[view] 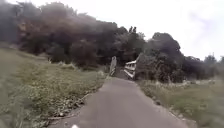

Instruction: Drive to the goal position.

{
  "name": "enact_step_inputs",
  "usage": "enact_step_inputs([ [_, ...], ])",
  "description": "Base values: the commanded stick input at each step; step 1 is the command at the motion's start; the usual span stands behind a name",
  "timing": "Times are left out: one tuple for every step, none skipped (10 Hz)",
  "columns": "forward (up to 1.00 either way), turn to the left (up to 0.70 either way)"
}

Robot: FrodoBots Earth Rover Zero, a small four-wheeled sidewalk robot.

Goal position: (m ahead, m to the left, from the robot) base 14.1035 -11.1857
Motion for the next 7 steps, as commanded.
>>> enact_step_inputs([
  [0.05, 0.00],
  [0.05, 0.00],
  [0.05, 0.00],
  [0.05, 0.00],
  [0.25, 0.00],
  [0.68, 0.00],
  [0.85, 0.00],
])
